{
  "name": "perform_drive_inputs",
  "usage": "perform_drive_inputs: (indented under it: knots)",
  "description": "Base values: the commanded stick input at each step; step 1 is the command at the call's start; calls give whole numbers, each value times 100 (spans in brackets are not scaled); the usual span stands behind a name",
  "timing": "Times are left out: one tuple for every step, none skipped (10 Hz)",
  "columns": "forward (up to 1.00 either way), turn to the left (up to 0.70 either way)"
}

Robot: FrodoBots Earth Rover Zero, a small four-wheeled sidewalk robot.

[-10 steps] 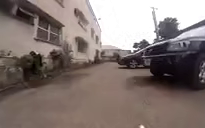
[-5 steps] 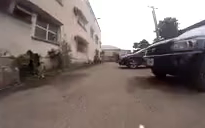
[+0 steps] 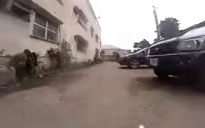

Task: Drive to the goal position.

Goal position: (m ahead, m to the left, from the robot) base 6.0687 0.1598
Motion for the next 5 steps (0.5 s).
perform_drive_inputs:
  knots:
    - [30, 0]
    - [30, 0]
    - [30, 0]
    - [30, 0]
    - [30, 0]
